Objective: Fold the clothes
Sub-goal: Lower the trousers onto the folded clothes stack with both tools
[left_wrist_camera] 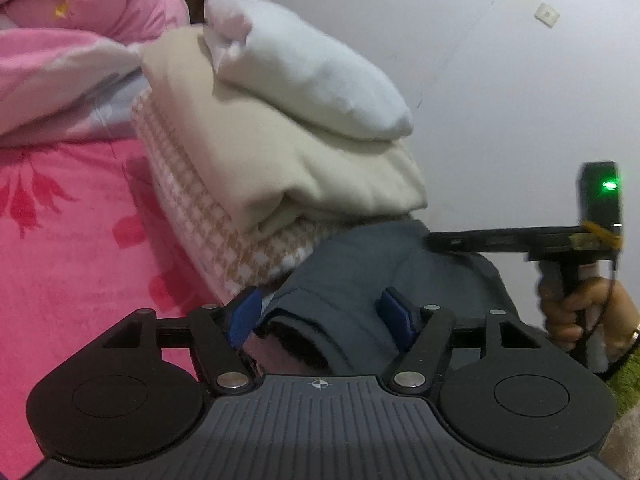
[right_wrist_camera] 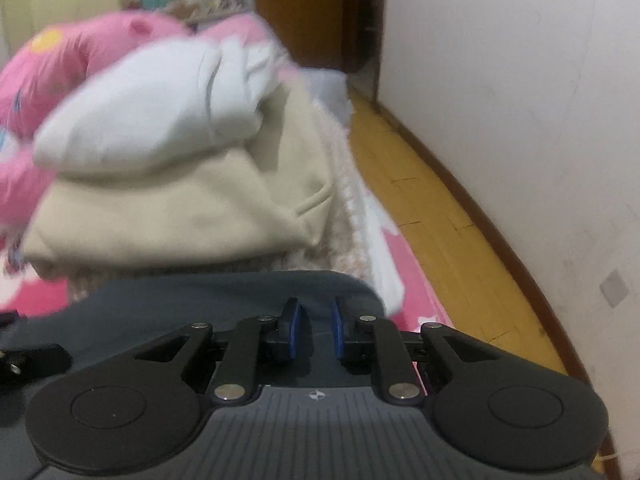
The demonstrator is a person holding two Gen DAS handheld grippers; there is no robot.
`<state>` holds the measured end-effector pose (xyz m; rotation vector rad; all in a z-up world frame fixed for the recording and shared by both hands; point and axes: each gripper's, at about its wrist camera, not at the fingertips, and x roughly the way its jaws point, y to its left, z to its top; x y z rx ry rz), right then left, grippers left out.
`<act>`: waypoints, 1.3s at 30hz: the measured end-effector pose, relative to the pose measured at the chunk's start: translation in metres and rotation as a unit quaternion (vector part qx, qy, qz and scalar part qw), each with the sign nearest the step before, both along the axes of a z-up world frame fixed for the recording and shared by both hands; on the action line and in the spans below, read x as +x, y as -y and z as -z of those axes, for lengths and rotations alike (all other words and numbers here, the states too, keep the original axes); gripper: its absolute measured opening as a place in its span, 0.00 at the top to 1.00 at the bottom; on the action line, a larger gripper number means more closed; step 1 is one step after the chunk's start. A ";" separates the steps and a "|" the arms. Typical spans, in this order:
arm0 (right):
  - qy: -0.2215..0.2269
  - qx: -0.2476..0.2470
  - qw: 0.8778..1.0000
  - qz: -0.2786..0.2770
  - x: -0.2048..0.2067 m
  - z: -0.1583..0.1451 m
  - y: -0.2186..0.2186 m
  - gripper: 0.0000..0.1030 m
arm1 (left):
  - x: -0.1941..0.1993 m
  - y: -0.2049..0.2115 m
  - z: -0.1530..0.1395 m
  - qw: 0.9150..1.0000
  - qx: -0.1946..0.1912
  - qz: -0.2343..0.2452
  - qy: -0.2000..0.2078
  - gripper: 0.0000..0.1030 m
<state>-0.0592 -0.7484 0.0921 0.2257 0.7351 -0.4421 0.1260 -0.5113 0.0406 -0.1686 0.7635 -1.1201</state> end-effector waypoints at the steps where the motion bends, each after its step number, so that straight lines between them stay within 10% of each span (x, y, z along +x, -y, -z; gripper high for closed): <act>1: 0.032 -0.004 0.999 0.013 -0.019 -0.012 -0.001 0.81 | -0.002 -0.005 -0.004 1.000 -0.005 -0.002 0.015 0.35; 7: 0.158 -0.031 0.985 0.060 -0.148 -0.049 -0.045 0.81 | -0.034 -0.033 -0.035 0.991 -0.052 0.045 0.117 0.34; 19: 0.170 -0.024 0.977 0.128 -0.199 0.050 -0.117 0.81 | -0.100 -0.028 -0.017 0.967 -0.002 0.166 0.191 0.25; 21: 0.220 -0.017 0.965 0.141 -0.216 0.034 -0.116 0.79 | -0.098 -0.031 -0.023 0.968 -0.011 0.161 0.191 0.25; 23: 0.260 0.019 0.951 0.168 -0.226 0.024 -0.100 0.56 | -0.097 -0.028 -0.025 0.970 -0.013 0.155 0.188 0.24; 29: 0.285 0.200 0.911 0.222 -0.229 0.056 -0.045 0.55 | -0.106 -0.017 -0.014 0.968 0.004 0.153 0.199 0.24; 35: 0.349 0.251 0.876 0.219 -0.243 0.083 -0.042 0.90 | -0.104 -0.018 -0.013 0.970 0.004 0.151 0.191 0.24; 39: 0.391 0.268 0.853 0.220 -0.253 0.101 -0.042 0.91 | -0.104 -0.017 -0.012 0.971 0.003 0.151 0.188 0.24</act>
